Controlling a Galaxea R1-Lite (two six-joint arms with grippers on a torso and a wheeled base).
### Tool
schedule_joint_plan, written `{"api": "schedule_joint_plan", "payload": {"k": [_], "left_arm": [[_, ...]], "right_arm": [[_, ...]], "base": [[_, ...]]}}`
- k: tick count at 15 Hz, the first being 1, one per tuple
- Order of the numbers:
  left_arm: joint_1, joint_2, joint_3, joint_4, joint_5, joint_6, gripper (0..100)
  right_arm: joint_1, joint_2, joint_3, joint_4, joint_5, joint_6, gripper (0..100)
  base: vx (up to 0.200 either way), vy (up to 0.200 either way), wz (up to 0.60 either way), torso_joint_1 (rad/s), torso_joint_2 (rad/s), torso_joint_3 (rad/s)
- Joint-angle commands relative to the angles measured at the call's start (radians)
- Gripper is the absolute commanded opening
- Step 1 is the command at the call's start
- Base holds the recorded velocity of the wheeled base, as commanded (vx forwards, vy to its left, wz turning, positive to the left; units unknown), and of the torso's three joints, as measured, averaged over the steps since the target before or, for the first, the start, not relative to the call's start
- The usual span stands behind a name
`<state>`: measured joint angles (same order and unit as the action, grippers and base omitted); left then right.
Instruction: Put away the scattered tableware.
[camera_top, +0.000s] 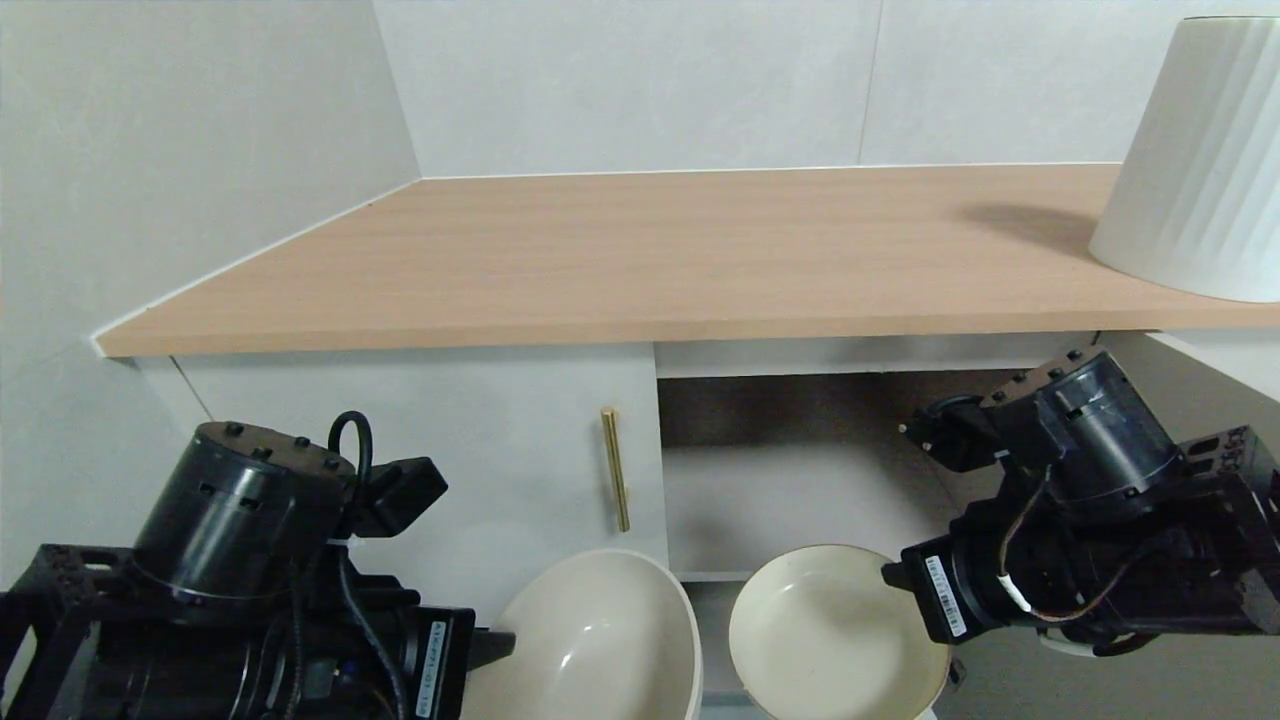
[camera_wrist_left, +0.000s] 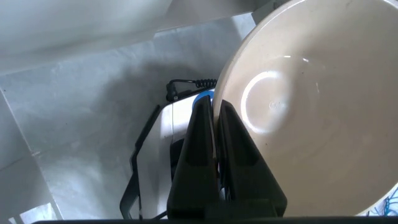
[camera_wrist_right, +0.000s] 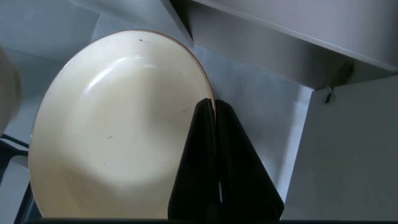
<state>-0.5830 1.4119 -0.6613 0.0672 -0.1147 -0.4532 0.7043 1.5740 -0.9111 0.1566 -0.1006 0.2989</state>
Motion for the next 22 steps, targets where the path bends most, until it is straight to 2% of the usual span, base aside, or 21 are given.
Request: {"api": "schedule_joint_plan", "payload": {"k": [1, 5, 11, 13, 17, 19, 22], "left_arm": [[0.000, 0.002, 0.000, 0.000, 0.000, -0.001, 0], [0.000, 0.002, 0.000, 0.002, 0.000, 0.001, 0], [0.000, 0.004, 0.000, 0.000, 0.000, 0.001, 0], [0.000, 0.005, 0.002, 0.002, 0.000, 0.001, 0], [0.000, 0.005, 0.002, 0.002, 0.000, 0.001, 0], [0.000, 0.005, 0.002, 0.000, 0.000, 0.001, 0], [0.000, 0.005, 0.003, 0.002, 0.000, 0.001, 0]], "right_arm": [[0.000, 0.001, 0.000, 0.000, 0.001, 0.000, 0], [0.001, 0.032, 0.000, -0.002, 0.001, 0.000, 0], [-0.008, 0.327, 0.000, -0.147, -0.007, 0.009, 0], [-0.045, 0.419, -0.002, -0.253, -0.007, 0.022, 0], [-0.132, 0.607, -0.008, -0.568, -0.031, 0.100, 0], [-0.175, 0.693, -0.020, -0.701, -0.111, 0.100, 0], [-0.213, 0.761, -0.052, -0.802, -0.156, 0.109, 0]], "base": [[0.000, 0.000, 0.00, 0.000, 0.00, 0.000], [0.000, 0.000, 0.00, 0.000, 0.00, 0.000], [0.000, 0.000, 0.00, 0.000, 0.00, 0.000], [0.000, 0.000, 0.00, 0.000, 0.00, 0.000], [0.000, 0.000, 0.00, 0.000, 0.00, 0.000], [0.000, 0.000, 0.00, 0.000, 0.00, 0.000], [0.000, 0.000, 0.00, 0.000, 0.00, 0.000]]}}
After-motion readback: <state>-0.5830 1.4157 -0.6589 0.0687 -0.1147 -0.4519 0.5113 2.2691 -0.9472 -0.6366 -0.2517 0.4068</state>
